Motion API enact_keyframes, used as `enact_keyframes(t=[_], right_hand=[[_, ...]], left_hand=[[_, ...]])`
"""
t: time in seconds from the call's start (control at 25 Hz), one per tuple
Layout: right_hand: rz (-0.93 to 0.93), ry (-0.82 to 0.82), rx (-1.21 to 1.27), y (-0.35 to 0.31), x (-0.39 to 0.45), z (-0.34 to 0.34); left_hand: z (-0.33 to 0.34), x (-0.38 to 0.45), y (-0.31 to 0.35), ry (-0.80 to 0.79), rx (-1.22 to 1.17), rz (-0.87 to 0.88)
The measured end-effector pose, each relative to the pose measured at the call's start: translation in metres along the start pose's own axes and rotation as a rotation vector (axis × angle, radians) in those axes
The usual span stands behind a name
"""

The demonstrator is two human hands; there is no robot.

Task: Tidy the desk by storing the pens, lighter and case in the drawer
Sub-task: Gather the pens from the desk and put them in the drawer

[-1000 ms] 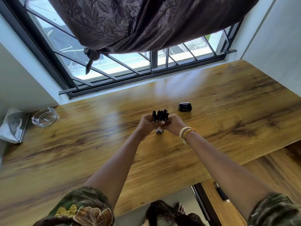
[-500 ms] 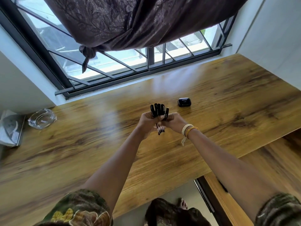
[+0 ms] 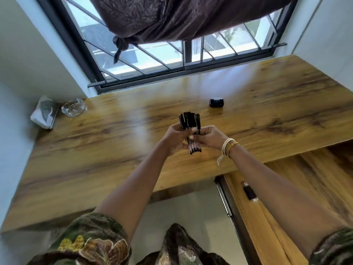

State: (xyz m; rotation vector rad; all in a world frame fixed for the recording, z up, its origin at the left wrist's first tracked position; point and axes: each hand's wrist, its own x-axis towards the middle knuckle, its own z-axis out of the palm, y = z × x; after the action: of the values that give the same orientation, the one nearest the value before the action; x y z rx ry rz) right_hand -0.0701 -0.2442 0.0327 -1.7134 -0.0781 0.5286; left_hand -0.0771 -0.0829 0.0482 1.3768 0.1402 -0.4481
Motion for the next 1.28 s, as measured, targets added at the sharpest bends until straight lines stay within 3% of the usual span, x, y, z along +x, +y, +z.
enact_keyframes(t=[0.32,0.88,1.12,1.28], right_hand=[[0.19,-0.163,0.207,0.045,-0.124,-0.019],[0.362,-0.134,0.249,0.122,-0.279,-0.037],[0.497,-0.131,0.313,0.145,-0.299,-0.068],[0.613,-0.085,0.207,0.173,-0.277,-0.094]], left_hand=[[0.086,-0.094,-0.059,0.075,-0.076,-0.177],[0.198,-0.2,-0.144,0.066,-0.026,-0.326],[0.243,-0.199,-0.161,0.109,-0.042,-0.417],[0.258,-0.159,-0.179,0.287,0.122,-0.485]])
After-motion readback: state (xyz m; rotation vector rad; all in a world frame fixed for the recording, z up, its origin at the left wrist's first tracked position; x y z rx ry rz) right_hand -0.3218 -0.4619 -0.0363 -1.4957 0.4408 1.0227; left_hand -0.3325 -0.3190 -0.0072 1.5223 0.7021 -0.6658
